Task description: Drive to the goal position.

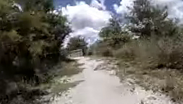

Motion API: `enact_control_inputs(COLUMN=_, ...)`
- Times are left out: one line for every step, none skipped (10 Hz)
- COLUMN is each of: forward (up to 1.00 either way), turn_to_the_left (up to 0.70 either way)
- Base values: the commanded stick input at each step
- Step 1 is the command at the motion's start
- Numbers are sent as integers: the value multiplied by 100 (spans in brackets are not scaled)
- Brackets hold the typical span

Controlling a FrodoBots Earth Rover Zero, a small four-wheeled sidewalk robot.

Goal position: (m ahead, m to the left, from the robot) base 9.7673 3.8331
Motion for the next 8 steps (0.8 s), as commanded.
enact_control_inputs(forward=70, turn_to_the_left=0)
enact_control_inputs(forward=70, turn_to_the_left=0)
enact_control_inputs(forward=70, turn_to_the_left=0)
enact_control_inputs(forward=70, turn_to_the_left=0)
enact_control_inputs(forward=70, turn_to_the_left=0)
enact_control_inputs(forward=70, turn_to_the_left=0)
enact_control_inputs(forward=70, turn_to_the_left=-15)
enact_control_inputs(forward=70, turn_to_the_left=-35)
